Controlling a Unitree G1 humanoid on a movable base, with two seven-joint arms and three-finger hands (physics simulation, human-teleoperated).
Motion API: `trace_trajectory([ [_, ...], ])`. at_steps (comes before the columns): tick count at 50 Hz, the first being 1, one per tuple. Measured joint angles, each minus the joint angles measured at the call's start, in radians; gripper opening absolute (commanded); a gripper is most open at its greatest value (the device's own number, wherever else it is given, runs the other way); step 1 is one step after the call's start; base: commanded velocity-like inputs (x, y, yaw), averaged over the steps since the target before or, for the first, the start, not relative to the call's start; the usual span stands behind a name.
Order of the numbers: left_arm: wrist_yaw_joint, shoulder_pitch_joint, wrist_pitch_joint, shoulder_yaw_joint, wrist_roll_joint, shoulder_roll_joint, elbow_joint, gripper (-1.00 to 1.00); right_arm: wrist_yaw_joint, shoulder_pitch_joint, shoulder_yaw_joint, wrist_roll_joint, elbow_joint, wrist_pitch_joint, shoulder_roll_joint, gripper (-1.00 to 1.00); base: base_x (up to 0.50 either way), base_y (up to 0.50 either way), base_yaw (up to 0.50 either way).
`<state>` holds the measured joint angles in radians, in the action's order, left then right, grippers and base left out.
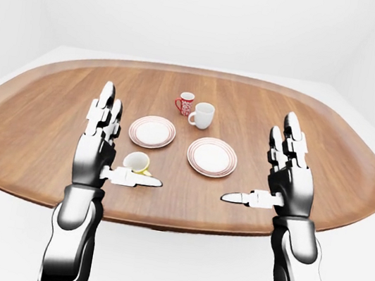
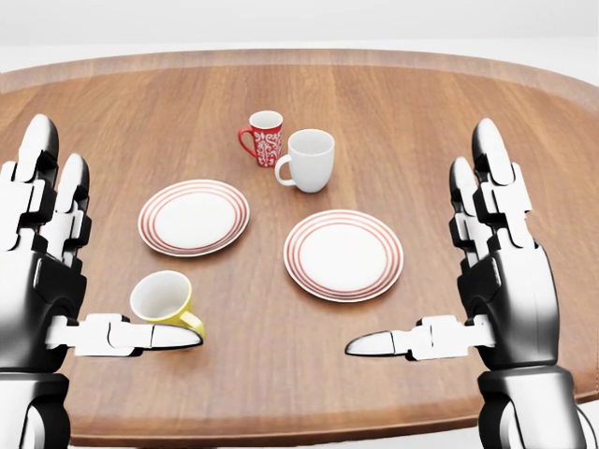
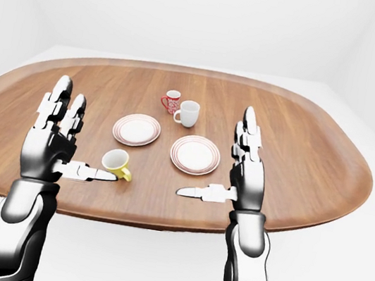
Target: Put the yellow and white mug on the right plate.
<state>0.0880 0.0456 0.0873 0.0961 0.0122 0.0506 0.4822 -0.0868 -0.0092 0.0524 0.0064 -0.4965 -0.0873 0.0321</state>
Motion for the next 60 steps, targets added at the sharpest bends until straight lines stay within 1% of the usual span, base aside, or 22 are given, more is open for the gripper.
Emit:
trace_trajectory([
  [8, 0.001, 0.001, 0.0, 0.0, 0.0, 0.0, -0.002, 1.0, -0.006, 0.003, -0.003, 0.0, 0.0, 0.0, -0.002, 1.0, 0.47, 0.01, 0.0],
  [10, 0.002, 0.002, 0.0, -0.003, 0.001, -0.007, -0.004, 1.0, -0.007, 0.003, 0.0, 0.002, 0.003, 0.0, 0.005, 1.0, 0.2, 0.5, 0.0],
  [15, 0.001, 0.001, 0.0, -0.004, 0.001, -0.005, -0.004, 1.0, -0.015, 0.008, -0.006, 0.005, 0.002, 0.0, 0.003, 1.0, 0.19, 0.5, 0.0],
  [17, 0.001, 0.001, 0.0, 0.0, 0.0, 0.005, -0.003, 1.0, -0.018, 0.007, -0.012, 0.005, 0.002, 0.0, -0.007, 1.0, 0.0, 0.0, 0.0],
  [30, 0.003, -0.007, 0.0, -0.006, 0.001, -0.002, 0.012, 1.0, -0.023, 0.013, -0.019, 0.005, 0.003, 0.0, -0.007, 1.0, 0.0, 0.0, 0.0],
  [38, 0.004, -0.006, 0.0, -0.008, 0.002, -0.004, 0.014, 1.0, -0.029, 0.016, -0.022, 0.004, 0.004, 0.0, -0.005, 1.0, 0.0, 0.36, 0.0],
  [40, 0.003, -0.006, 0.0, -0.004, 0.002, 0.001, 0.014, 1.0, -0.03, 0.015, -0.027, 0.001, 0.006, 0.0, -0.01, 1.0, 0.0, 0.0, 0.0],
  [51, 0.003, -0.003, 0.0, -0.005, 0.003, -0.001, 0.015, 1.0, -0.026, 0.01, -0.028, -0.015, 0.015, 0.0, -0.008, 1.0, 0.0, 0.0, 0.0],
  [60, 0.004, -0.009, 0.0, -0.005, 0.004, -0.002, 0.018, 1.0, -0.032, 0.019, -0.018, 0.023, -0.011, 0.0, -0.01, 1.0, 0.5, 0.0, 0.0],
])
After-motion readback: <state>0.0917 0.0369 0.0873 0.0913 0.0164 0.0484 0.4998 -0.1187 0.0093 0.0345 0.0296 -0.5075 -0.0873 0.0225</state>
